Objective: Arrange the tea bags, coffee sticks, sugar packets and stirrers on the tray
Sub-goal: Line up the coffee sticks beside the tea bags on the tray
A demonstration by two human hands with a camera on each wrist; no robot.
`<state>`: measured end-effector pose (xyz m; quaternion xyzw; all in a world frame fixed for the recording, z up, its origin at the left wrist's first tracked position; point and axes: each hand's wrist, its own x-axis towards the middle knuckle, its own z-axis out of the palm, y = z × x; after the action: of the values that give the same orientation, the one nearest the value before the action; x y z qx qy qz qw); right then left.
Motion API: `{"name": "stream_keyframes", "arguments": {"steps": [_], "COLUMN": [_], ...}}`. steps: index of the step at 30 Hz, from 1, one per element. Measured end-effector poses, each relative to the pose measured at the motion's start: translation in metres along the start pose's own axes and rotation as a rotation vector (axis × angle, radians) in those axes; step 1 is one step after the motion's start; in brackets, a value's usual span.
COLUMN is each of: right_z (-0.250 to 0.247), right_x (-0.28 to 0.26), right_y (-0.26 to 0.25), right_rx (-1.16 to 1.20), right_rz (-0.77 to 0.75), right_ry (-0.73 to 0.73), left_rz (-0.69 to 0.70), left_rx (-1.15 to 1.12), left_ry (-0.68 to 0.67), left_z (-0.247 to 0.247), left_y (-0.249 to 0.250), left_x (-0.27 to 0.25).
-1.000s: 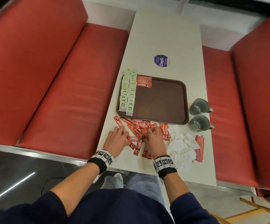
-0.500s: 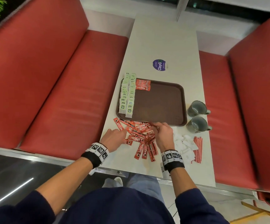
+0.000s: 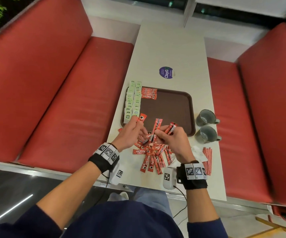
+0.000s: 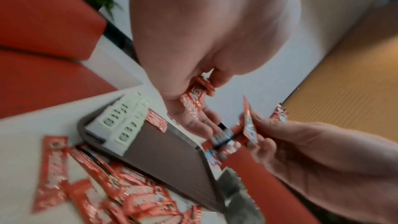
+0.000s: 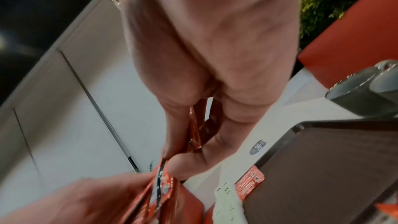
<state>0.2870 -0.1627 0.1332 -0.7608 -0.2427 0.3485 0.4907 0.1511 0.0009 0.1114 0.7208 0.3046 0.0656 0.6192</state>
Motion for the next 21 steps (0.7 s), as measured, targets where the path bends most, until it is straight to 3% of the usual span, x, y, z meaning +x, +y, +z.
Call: {"name": "stream_keyframes", "arguments": {"steps": [3,9,13,21], "right_z": [0.015,0.041,0.047,0.028], "right_x": [-0.001,0.006,0.000,0.003], "right_y": [-0.007,0.000,-0.007,-0.002], "right_rx": [-0.010,-0.378,-0.492,-0.708], "right_rz": [0.003,0.004,-0.080,-0.190], "right_ry": [0.011,0.142,0.057,0.168], "left_rz": [-0.031,-0.076,-0.102,-0.105], "left_rx": [-0.115,-0.085,-0.027,-0.331], "left_ry": [0.032,-0.037,-0.021,-0.017], "left_z": [0.019,0.032,0.028,0.002], "left_y": [0.014,0.003,-0.011,0.002], "left_x": [-0.002,-0.002,0.000,-0.007]}}
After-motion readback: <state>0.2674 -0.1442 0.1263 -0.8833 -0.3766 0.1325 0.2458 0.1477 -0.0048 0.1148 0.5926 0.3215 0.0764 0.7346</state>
